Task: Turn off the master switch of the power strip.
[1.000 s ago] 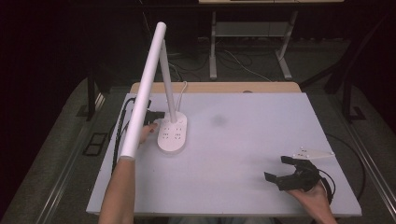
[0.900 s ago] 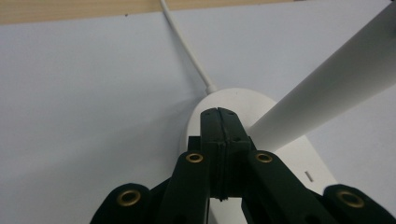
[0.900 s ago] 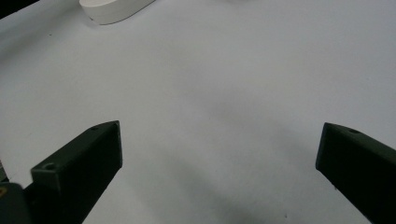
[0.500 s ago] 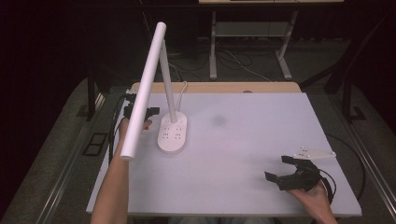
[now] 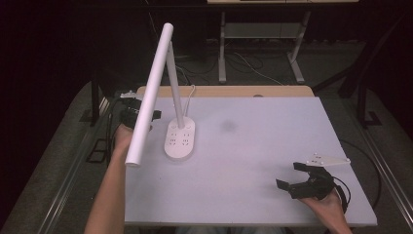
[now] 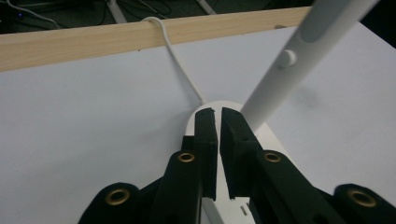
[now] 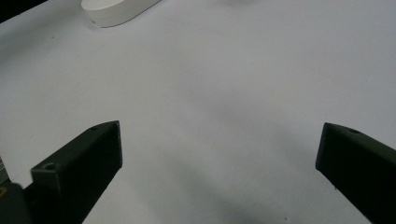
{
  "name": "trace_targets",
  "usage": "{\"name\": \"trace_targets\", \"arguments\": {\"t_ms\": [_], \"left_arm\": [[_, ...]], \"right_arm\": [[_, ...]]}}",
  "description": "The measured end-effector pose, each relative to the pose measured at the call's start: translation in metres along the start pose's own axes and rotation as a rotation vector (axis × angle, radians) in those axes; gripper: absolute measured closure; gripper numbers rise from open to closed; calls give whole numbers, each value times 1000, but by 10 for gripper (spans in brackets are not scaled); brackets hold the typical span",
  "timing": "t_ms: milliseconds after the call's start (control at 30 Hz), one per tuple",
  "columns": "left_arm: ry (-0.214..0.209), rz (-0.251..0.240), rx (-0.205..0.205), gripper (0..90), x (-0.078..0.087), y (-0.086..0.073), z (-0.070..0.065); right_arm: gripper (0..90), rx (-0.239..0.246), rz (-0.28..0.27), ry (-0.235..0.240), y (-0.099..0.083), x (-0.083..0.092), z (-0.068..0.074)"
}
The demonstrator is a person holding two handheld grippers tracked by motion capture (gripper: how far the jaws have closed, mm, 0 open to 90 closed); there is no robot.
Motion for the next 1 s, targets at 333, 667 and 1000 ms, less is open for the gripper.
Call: {"name": "trace_targets", "arguments": {"t_ms": [333,667,1000], "left_arm": [[-60,-20,10,573,21,-20,-11],[-116,-55,30,385,39,-43,-16],[-169,-60,-34,115,44,-66,-42]], "right_arm": [[0,0,-3,4,0,1,1],[0,-7,-8,0,0,2,1],[0,-6,-11,-5,0,4,1]]}}
Point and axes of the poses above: each handheld gripper's, and its own axes: x roughly backward along the jaws, y roughly out of its top, z roughly to its left, the point moved 5 cm from there along -x, roughly forward along the jaws, and after that the axes turned 7 degrees about z, right-handed, at the moved point
